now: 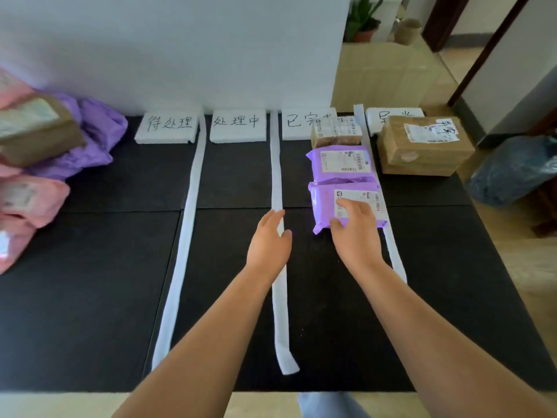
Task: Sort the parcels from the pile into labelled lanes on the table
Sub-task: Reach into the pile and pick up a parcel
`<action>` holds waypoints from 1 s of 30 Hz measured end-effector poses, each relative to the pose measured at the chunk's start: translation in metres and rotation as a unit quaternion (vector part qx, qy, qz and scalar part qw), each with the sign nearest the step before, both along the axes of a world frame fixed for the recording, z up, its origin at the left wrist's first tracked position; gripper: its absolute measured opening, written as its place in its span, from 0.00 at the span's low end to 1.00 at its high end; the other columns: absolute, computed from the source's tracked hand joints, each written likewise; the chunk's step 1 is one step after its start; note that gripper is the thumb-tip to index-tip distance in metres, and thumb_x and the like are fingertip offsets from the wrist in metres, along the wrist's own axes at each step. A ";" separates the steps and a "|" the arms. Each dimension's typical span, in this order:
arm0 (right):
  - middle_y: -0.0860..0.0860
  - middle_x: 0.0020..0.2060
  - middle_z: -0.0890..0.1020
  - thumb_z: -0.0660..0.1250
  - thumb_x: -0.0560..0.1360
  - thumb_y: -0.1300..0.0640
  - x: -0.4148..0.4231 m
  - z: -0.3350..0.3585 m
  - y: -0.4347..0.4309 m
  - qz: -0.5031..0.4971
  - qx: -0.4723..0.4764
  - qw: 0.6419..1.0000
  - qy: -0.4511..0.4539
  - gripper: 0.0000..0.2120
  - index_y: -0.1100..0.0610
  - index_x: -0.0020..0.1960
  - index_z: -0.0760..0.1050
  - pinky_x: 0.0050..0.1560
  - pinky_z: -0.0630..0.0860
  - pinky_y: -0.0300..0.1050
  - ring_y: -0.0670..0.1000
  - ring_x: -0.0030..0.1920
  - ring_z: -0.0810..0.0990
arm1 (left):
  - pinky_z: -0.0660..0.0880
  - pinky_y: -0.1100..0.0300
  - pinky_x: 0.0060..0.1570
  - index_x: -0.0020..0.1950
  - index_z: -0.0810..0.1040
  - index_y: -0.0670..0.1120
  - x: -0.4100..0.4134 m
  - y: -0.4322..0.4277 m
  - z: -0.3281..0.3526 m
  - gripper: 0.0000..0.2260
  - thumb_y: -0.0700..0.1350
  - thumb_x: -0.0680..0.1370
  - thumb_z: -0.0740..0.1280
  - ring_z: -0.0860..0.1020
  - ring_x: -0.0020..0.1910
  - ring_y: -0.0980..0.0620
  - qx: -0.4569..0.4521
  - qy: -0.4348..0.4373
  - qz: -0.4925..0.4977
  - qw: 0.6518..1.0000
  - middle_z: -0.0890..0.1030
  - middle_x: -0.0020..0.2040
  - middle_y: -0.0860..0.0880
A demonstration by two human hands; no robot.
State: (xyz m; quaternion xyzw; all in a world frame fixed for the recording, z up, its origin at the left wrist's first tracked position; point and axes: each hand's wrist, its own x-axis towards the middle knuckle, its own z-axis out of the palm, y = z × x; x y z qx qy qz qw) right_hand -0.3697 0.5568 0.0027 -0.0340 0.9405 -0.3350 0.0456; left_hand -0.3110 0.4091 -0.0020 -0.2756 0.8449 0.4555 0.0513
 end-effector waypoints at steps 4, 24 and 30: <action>0.52 0.66 0.73 0.67 0.80 0.57 0.059 0.011 -0.043 0.024 -0.014 1.000 -0.002 0.20 0.53 0.70 0.71 0.61 0.75 0.46 0.52 0.65 0.74 | 0.67 0.55 0.69 0.78 0.63 0.53 0.065 -0.043 0.015 0.23 0.44 0.83 0.62 0.65 0.75 0.52 -0.001 0.025 0.015 1.000 0.63 0.78 0.53; 0.48 0.67 0.72 0.67 0.80 0.57 0.332 0.021 -0.312 0.243 -0.095 0.965 -0.010 0.18 0.51 0.70 0.72 0.60 0.69 0.37 0.47 0.66 0.73 | 0.68 0.62 0.61 0.75 0.69 0.49 0.370 -0.291 0.041 0.19 0.45 0.83 0.61 0.75 0.67 0.52 -0.050 0.028 0.185 0.981 0.75 0.70 0.52; 0.48 0.67 0.72 0.67 0.80 0.56 0.321 0.020 -0.386 0.267 -0.093 0.959 -0.024 0.19 0.51 0.70 0.72 0.58 0.69 0.36 0.47 0.66 0.74 | 0.71 0.59 0.62 0.75 0.69 0.51 0.371 -0.360 0.048 0.19 0.45 0.83 0.60 0.75 0.66 0.53 -0.051 0.039 0.228 0.971 0.75 0.70 0.53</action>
